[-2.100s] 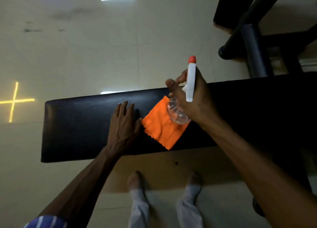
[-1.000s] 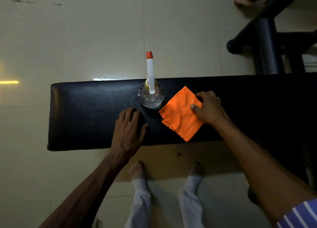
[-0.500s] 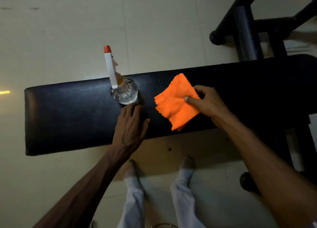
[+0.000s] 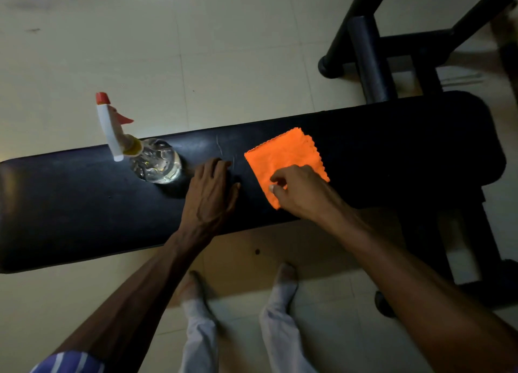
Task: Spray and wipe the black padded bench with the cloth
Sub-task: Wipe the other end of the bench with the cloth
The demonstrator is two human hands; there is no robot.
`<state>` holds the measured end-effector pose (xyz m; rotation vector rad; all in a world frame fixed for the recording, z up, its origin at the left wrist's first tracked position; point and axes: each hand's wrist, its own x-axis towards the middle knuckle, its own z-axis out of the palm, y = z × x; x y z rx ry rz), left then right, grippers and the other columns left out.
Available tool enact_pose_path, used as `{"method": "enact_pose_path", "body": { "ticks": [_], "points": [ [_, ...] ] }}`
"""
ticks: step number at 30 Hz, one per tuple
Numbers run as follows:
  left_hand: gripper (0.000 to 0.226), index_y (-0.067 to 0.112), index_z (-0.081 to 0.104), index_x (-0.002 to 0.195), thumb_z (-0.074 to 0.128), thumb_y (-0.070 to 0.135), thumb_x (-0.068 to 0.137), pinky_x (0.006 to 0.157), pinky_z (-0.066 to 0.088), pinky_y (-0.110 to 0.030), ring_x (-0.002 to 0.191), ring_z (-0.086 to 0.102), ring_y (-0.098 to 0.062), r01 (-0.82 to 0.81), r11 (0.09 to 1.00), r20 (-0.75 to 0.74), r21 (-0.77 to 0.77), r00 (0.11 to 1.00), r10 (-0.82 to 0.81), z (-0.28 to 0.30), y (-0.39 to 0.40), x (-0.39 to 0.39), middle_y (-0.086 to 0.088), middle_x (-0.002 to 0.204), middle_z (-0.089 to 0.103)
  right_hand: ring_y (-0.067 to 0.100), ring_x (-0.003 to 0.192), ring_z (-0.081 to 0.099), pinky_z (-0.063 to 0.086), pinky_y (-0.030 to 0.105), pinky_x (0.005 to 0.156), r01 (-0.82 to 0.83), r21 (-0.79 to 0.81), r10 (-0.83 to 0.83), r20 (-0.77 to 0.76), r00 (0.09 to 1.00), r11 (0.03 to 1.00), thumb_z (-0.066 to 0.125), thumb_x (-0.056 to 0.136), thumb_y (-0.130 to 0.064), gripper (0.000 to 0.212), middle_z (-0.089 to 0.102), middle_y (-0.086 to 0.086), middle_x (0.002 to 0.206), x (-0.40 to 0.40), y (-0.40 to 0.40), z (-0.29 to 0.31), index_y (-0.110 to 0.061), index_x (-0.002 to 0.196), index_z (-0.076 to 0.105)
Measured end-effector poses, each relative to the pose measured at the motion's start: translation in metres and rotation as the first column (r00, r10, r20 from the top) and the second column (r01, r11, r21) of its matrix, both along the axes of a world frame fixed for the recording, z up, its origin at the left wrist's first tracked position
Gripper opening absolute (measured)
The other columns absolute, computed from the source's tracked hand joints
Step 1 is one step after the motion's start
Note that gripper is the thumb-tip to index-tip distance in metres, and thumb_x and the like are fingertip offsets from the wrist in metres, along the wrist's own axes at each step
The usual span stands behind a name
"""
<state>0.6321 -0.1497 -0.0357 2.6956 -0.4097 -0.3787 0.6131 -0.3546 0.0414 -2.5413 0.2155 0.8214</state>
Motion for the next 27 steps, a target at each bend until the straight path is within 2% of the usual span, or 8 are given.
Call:
{"method": "enact_pose_path", "body": {
  "ticks": [3,5,8,10,12,19,25,27],
  "points": [
    [0.042,0.003,0.057,0.133,0.063,0.028,0.100,0.100,0.047,-0.048,0.117,0.055,-0.038,-0.001,1.000,-0.012,0.028,1.000,0.001,-0.006,-0.006,0.000,-0.019,0.131,0.056,0.036,0.111,0.069,0.058,0.043,0.088,0.058,0.021,-0.060,0.125,0.990,0.998,0.056,0.105,-0.028,0.028,0.074,0.013,0.122,-0.003,-0.011,-0.016,-0.017,0.123,0.075],
    [0.041,0.004,0.056,0.132,0.063,0.028,0.099,0.098,0.048,-0.049,0.116,0.056,-0.038,-0.010,0.999,0.002,0.039,1.000,0.010,-0.011,-0.007,0.002,-0.019,0.131,0.056,0.033,0.118,0.067,0.055,0.044,0.097,0.100,0.024,-0.103,0.247,0.964,0.995,0.058,0.105,-0.027,0.030,0.072,0.012,0.128,0.006,-0.021,-0.030,-0.013,0.126,0.074],
    [0.047,0.001,0.055,0.138,0.064,0.026,0.099,0.104,0.046,-0.051,0.124,0.055,-0.043,-0.027,0.998,0.049,0.050,0.998,0.025,-0.020,-0.010,0.006,-0.023,0.139,0.056,0.032,0.153,0.039,0.030,0.043,0.127,0.027,0.044,-0.040,0.324,0.945,0.999,0.063,0.104,-0.034,0.052,0.047,0.015,0.162,0.018,-0.026,-0.055,-0.012,0.150,0.056],
    [0.055,0.000,0.050,0.146,0.064,0.028,0.101,0.117,0.039,-0.055,0.143,0.045,-0.045,-0.025,0.998,0.066,0.050,0.998,0.022,-0.026,-0.013,0.010,-0.026,0.151,0.049,0.031,0.164,0.013,0.011,0.050,0.133,-0.084,-0.008,0.082,0.320,0.944,0.996,0.060,0.104,-0.043,0.066,0.022,0.011,0.175,0.019,-0.022,-0.078,-0.021,0.163,0.039],
    [0.062,0.001,0.044,0.154,0.061,0.031,0.103,0.127,0.028,-0.057,0.156,0.029,-0.044,-0.020,0.998,0.071,0.054,0.997,0.016,-0.033,-0.016,0.015,-0.026,0.162,0.039,0.030,0.166,-0.001,0.002,0.058,0.132,-0.180,-0.105,0.205,0.325,0.923,0.978,0.051,0.106,-0.052,0.070,0.006,0.007,0.179,0.014,-0.018,-0.099,-0.028,0.167,0.026],
    [0.067,0.015,0.028,0.165,0.038,0.047,0.107,0.132,0.006,-0.058,0.164,0.007,-0.036,0.017,0.999,0.098,0.041,0.995,-0.021,-0.053,-0.026,0.030,-0.014,0.175,0.018,0.027,0.166,0.005,0.006,0.056,0.133,-0.300,-0.328,0.422,0.416,0.806,0.896,0.035,0.109,-0.057,0.065,0.011,0.003,0.178,0.026,-0.059,-0.131,-0.031,0.167,0.023],
    [0.066,0.016,0.027,0.166,0.046,0.043,0.109,0.132,0.005,-0.056,0.164,0.005,-0.034,0.024,0.999,0.107,0.021,0.994,-0.026,-0.062,-0.021,0.041,-0.012,0.176,0.016,0.030,0.165,0.013,0.005,0.056,0.133,0.178,-0.298,-0.019,0.468,0.884,0.938,0.033,0.108,-0.052,0.060,0.023,0.007,0.176,0.092,-0.027,-0.133,-0.031,0.164,0.034],
    [0.066,0.016,0.027,0.166,0.045,0.043,0.109,0.132,0.005,-0.057,0.164,0.005,-0.034,0.044,0.999,0.096,0.024,0.994,-0.046,-0.064,-0.017,0.042,-0.011,0.176,0.014,0.031,0.165,0.012,0.006,0.055,0.134,0.167,-0.283,-0.006,0.492,0.871,0.944,0.032,0.109,-0.048,0.059,0.021,0.008,0.176,0.082,-0.001,-0.131,-0.030,0.165,0.033]
  ]
}}
